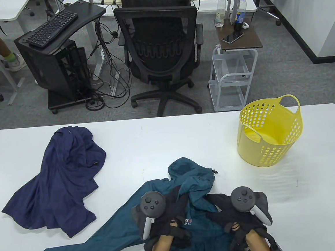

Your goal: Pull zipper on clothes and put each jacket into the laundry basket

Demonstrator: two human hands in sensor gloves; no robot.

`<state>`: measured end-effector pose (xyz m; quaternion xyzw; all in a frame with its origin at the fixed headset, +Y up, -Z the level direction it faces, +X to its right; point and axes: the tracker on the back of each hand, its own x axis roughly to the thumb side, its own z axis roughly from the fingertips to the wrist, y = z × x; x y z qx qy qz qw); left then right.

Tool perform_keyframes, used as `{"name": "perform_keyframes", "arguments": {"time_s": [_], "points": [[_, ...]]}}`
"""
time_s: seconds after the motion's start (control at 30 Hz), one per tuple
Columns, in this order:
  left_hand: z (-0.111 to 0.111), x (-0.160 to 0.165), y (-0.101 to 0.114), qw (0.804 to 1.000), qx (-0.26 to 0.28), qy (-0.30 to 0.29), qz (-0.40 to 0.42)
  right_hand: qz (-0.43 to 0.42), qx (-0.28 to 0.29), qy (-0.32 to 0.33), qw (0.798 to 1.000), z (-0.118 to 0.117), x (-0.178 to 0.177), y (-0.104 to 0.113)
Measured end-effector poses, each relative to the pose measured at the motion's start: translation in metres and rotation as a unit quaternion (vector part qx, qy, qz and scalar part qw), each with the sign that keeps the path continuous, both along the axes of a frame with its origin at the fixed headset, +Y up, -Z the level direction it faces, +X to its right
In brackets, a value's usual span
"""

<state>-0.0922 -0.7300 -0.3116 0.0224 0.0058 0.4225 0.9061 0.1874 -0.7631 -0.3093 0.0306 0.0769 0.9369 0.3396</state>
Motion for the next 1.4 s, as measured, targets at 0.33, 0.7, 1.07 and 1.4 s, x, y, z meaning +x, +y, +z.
{"name": "perform_keyframes", "arguments": {"time_s": [0.33,0.7,1.07,1.4], "points": [[0.001,-0.012,0.012,0.994,0.064,0.050,-0.079,-0.414,0.010,-0.001,0.910,0.001,0.044,0.011],[0.018,-0.003,0.032,0.987,0.100,0.061,-0.110,-0.577,-0.110,0.100,0.803,0.004,0.051,0.011],[0.069,0.121,0.054,0.895,0.184,-0.174,-0.368,-0.535,-0.142,0.044,0.831,0.008,0.054,0.004],[0.018,0.109,0.027,0.900,0.190,-0.018,-0.391,-0.166,0.012,0.043,0.985,0.019,0.043,0.039]]}}
